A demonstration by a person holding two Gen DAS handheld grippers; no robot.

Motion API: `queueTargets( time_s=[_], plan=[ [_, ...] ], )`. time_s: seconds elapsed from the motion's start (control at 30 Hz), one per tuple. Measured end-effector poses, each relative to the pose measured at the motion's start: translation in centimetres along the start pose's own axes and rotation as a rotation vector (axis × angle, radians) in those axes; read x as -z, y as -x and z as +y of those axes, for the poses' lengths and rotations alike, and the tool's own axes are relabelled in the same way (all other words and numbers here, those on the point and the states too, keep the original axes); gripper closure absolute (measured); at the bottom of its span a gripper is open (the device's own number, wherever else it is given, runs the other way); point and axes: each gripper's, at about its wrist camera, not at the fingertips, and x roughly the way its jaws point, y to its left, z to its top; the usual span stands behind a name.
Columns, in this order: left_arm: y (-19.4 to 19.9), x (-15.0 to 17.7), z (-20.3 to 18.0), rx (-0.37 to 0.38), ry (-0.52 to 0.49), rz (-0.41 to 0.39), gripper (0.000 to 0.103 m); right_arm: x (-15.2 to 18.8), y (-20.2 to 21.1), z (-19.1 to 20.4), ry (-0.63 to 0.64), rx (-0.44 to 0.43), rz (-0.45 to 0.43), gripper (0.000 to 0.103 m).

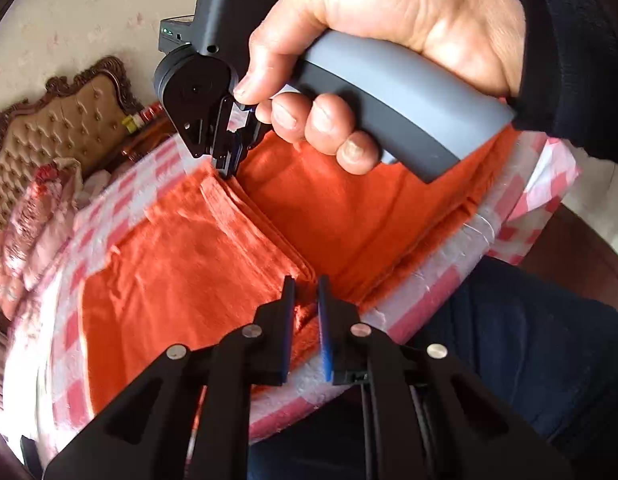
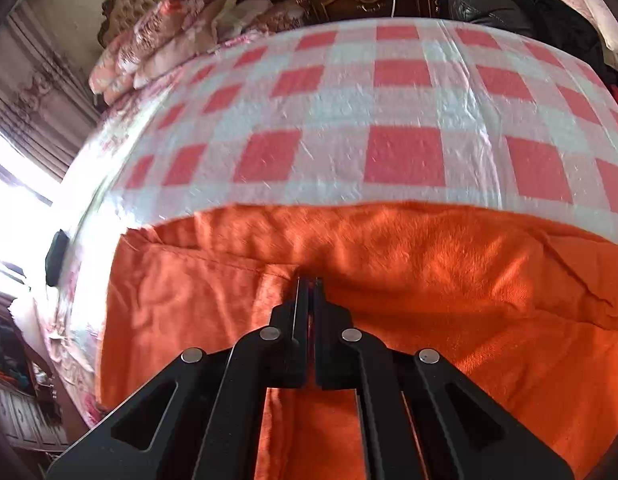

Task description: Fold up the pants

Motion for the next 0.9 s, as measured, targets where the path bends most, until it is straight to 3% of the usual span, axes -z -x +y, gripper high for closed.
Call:
queueTargets(
  time_s=[0.07,0.13,0.23,0.3,0.43,0.5,0.6,0.73,0.77,0.8,0.9],
  plan=[
    [1.1,-0.1,1.2,0.074,0.081,-0.029,0.076,0.4,0.2,0.0,0.001,0.049,-0.015,0.095],
    [3.2,0.0,4.4,0.129,0.25,-0.101,0.076,0.9,1.5,0.2,0.014,0.128,-0.058,0.09],
    [4.2,1.1,11.4,0.049,0.509,-0.142,0.089,3.2,4.8,1.4,0.018,0.163,-0.166,0.09],
    [2.6,2.1,15.5,0.011,0.61,-0.104,0.092,4.9,5.5,3.0,0.052,0.161,-0.195,0.089],
    [-2.2,2.9,21.6,-0.025,0.685,0.019,0.096,8.4,3.6,6.2,0.128,0.176,-0.166,0.081],
    [-3.8,2.8,23.3,-0.038,0.674,0.051,0.096,9.5,1.9,7.0,0.16,0.193,-0.116,0.079],
    [-6.0,3.4,24.8,-0.063,0.683,0.151,0.096,10.4,1.6,7.5,0.197,0.219,-0.135,0.072],
    [-4.1,5.2,26.6,-0.071,0.774,0.113,0.092,10.5,1.3,8.3,0.234,0.227,-0.11,0.059],
    [-3.2,5.7,26.6,-0.061,0.785,0.098,0.082,10.7,1.2,8.4,0.241,0.236,-0.112,0.057],
    [-2.4,6.2,26.5,-0.048,0.795,0.086,0.076,10.9,1.2,8.6,0.245,0.244,-0.114,0.056],
    [0.2,8.6,25.6,0.031,0.851,0.084,0.073,11.1,1.1,8.7,0.241,0.254,-0.123,0.055]
  ],
)
